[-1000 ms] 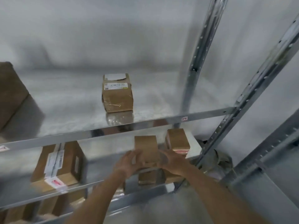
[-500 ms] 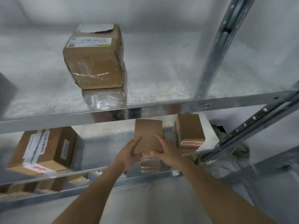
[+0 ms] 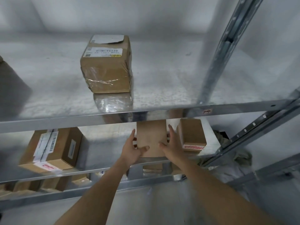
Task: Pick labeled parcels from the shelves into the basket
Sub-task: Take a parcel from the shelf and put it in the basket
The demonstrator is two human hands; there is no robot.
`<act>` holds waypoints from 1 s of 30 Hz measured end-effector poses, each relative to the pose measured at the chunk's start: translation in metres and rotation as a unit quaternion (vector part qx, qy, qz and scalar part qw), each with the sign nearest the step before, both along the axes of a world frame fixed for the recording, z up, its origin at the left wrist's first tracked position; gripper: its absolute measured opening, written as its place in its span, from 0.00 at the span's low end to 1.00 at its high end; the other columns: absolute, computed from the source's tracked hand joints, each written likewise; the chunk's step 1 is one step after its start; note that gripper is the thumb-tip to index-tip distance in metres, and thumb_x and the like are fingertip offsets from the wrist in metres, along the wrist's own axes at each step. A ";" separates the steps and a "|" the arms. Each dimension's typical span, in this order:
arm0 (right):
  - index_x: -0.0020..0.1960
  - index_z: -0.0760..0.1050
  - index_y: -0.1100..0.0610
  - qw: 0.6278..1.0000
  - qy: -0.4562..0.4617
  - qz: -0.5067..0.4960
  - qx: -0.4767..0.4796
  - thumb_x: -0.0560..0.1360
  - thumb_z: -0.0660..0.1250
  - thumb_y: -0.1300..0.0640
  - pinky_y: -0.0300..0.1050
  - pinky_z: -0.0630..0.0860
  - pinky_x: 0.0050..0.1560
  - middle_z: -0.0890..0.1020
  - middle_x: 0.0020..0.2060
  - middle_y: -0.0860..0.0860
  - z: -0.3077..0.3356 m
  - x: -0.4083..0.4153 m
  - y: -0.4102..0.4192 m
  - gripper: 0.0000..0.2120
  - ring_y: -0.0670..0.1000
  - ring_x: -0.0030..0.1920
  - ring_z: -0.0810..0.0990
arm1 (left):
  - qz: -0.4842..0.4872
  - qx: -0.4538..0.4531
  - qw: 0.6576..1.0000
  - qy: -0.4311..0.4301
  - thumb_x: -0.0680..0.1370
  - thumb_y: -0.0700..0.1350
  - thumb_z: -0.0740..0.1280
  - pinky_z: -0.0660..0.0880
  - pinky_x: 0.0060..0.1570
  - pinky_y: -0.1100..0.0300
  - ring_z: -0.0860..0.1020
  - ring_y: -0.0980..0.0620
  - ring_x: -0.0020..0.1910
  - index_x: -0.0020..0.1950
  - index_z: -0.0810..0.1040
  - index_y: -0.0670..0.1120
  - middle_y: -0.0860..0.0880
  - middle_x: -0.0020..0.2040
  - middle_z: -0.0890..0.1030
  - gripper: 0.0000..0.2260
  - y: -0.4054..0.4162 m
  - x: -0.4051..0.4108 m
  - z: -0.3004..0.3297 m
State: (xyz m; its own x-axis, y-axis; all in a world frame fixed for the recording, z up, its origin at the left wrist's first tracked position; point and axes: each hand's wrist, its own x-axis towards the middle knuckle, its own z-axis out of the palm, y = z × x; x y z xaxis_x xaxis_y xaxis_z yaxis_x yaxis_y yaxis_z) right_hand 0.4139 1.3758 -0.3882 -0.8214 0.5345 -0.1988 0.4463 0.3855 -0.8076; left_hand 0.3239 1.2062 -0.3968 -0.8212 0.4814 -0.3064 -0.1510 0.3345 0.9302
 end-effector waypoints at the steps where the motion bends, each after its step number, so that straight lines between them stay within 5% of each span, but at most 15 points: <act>1: 0.83 0.51 0.50 1.000 -0.008 0.000 0.002 0.77 0.72 0.62 0.41 0.76 0.56 0.68 0.59 0.44 0.001 0.000 0.001 0.42 0.45 0.60 0.72 | 0.002 0.000 1.000 0.008 0.70 0.43 0.79 0.83 0.47 0.51 0.79 0.47 0.55 0.76 0.61 0.58 0.50 0.61 0.75 0.41 0.000 0.001 0.002; 4: 0.78 0.62 0.45 1.000 -0.009 0.000 0.005 0.71 0.76 0.56 0.48 0.81 0.60 0.73 0.63 0.48 0.006 0.002 -0.001 0.40 0.47 0.59 0.76 | 0.008 -0.005 1.000 0.016 0.70 0.45 0.79 0.83 0.45 0.52 0.79 0.49 0.53 0.72 0.67 0.58 0.50 0.59 0.77 0.34 -0.003 0.005 0.008; 8: 0.63 0.74 0.52 0.997 0.037 -0.016 -0.062 0.69 0.80 0.60 0.43 0.82 0.51 0.81 0.51 0.45 0.018 0.008 -0.002 0.25 0.46 0.52 0.82 | 0.047 0.026 0.998 -0.010 0.69 0.53 0.79 0.78 0.38 0.66 0.80 0.53 0.53 0.69 0.70 0.52 0.52 0.59 0.79 0.31 -0.009 0.013 0.023; 10: 0.57 0.79 0.53 0.994 0.059 -0.021 -0.093 0.70 0.80 0.53 0.45 0.82 0.53 0.85 0.49 0.45 0.023 0.010 -0.005 0.18 0.46 0.50 0.84 | 0.061 0.022 0.998 -0.010 0.71 0.57 0.75 0.75 0.42 0.68 0.79 0.56 0.51 0.65 0.73 0.49 0.53 0.58 0.79 0.27 -0.013 0.016 0.029; 13: 0.45 0.81 0.58 0.991 0.071 -0.021 -0.113 0.72 0.73 0.34 0.46 0.79 0.44 0.84 0.37 0.48 0.032 0.012 -0.014 0.25 0.51 0.39 0.83 | 0.078 0.024 0.996 -0.017 0.69 0.71 0.69 0.77 0.56 0.56 0.79 0.54 0.53 0.58 0.76 0.49 0.53 0.55 0.80 0.30 -0.022 0.021 0.032; 16: 0.36 0.74 0.59 0.995 0.060 -0.042 -0.072 0.75 0.65 0.31 0.47 0.70 0.38 0.73 0.28 0.50 0.039 0.011 -0.021 0.30 0.50 0.31 0.73 | 0.093 0.026 0.995 -0.022 0.69 0.71 0.68 0.79 0.57 0.50 0.80 0.49 0.52 0.53 0.75 0.48 0.49 0.51 0.81 0.28 -0.031 0.023 0.034; 18: 0.39 0.76 0.56 0.996 0.051 -0.057 -0.050 0.77 0.67 0.36 0.50 0.73 0.40 0.75 0.29 0.48 0.041 0.011 -0.021 0.23 0.48 0.32 0.75 | 0.101 0.024 0.995 -0.009 0.70 0.68 0.69 0.79 0.56 0.49 0.80 0.48 0.52 0.54 0.75 0.48 0.48 0.52 0.80 0.26 -0.036 0.025 0.036; 20: 0.54 0.75 0.51 0.995 0.030 -0.053 -0.084 0.76 0.71 0.42 0.48 0.77 0.47 0.80 0.38 0.45 0.043 0.015 -0.023 0.14 0.46 0.41 0.80 | 0.087 0.019 0.996 0.004 0.71 0.64 0.71 0.78 0.59 0.47 0.80 0.50 0.53 0.63 0.73 0.51 0.49 0.54 0.80 0.27 -0.043 0.025 0.038; 23: 0.72 0.64 0.39 0.990 0.040 0.000 -0.134 0.76 0.75 0.54 0.40 0.79 0.49 0.83 0.52 0.45 0.044 0.023 -0.024 0.31 0.48 0.54 0.83 | 0.054 0.025 0.998 0.011 0.75 0.50 0.74 0.76 0.62 0.50 0.80 0.51 0.55 0.72 0.68 0.57 0.49 0.56 0.81 0.28 -0.053 0.025 0.041; 27: 0.72 0.66 0.38 0.994 0.025 0.051 -0.094 0.72 0.78 0.62 0.49 0.83 0.57 0.79 0.63 0.48 0.031 0.024 -0.026 0.37 0.49 0.60 0.81 | 0.010 0.006 0.999 0.049 0.73 0.39 0.76 0.77 0.56 0.55 0.77 0.51 0.58 0.74 0.66 0.59 0.51 0.57 0.80 0.35 -0.060 0.024 0.042; 30: 0.68 0.68 0.41 0.996 0.025 0.046 -0.070 0.70 0.80 0.59 0.50 0.83 0.56 0.79 0.62 0.48 0.025 0.027 -0.030 0.33 0.49 0.57 0.81 | 0.027 0.040 0.999 0.020 0.72 0.43 0.77 0.79 0.44 0.65 0.79 0.52 0.55 0.70 0.71 0.57 0.51 0.56 0.80 0.29 -0.060 0.025 0.039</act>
